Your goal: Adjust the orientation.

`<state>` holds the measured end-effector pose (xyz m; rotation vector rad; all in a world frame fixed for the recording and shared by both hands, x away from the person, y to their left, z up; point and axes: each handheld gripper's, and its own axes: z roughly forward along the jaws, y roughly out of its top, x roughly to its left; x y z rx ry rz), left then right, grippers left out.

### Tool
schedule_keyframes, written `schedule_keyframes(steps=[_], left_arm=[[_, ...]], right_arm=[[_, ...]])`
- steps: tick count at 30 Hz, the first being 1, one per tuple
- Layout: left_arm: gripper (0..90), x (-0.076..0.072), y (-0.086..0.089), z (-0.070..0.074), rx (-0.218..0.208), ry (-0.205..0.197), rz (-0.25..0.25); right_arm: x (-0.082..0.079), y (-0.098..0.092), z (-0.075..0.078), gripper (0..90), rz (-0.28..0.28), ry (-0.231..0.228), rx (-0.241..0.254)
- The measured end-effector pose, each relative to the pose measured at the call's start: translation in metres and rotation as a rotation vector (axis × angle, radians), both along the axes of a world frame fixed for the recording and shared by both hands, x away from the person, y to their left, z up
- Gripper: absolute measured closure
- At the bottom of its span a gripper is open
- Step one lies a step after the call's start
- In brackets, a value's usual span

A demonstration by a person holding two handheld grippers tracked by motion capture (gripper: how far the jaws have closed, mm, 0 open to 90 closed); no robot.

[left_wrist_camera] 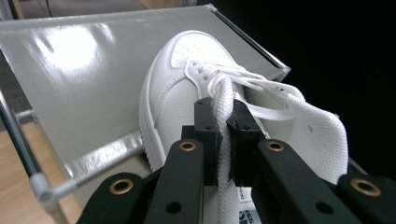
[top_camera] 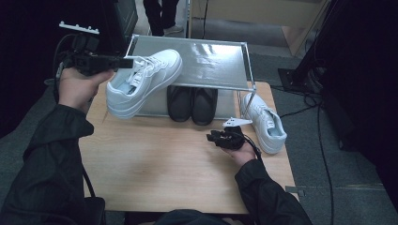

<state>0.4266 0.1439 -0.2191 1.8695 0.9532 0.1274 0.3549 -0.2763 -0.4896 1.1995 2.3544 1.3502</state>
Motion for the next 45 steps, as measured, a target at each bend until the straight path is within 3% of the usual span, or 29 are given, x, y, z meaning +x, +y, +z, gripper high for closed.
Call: schedule_keyframes(steps=[12,19,24,34,37,42,45], left_arm=[[85.2,0.049,-0.029,0.008,0.035,0.007,0.045],[85.2,0.072,-0.041,0.002,0.019,0.018,0.084],[85.3,0.088,-0.044,-0.005,0.030,0.025,0.132],[85.2,0.107,-0.055,-0.012,0.015,0.002,0.233],[85.2,0.112,-0.062,-0.013,0.034,0.009,0.251],[85.2,0.119,-0.064,-0.017,0.004,0.014,0.293],[85.2,0.120,-0.067,-0.019,0.018,0.016,0.310]], right_arm=[[-0.004,-0.002,-0.001,66.9,-0.004,-0.004,-0.008],[-0.008,-0.005,-0.001,66.9,-0.013,-0.002,-0.011],[-0.011,-0.007,-0.002,67.0,-0.019,-0.001,-0.014],[-0.014,-0.009,-0.003,66.9,-0.026,-0.005,-0.016],[-0.014,-0.009,-0.003,66.9,-0.027,-0.009,-0.017],[-0.015,-0.009,-0.002,66.9,-0.023,-0.011,-0.016],[-0.015,-0.010,-0.002,67.0,-0.026,-0.016,-0.014]])
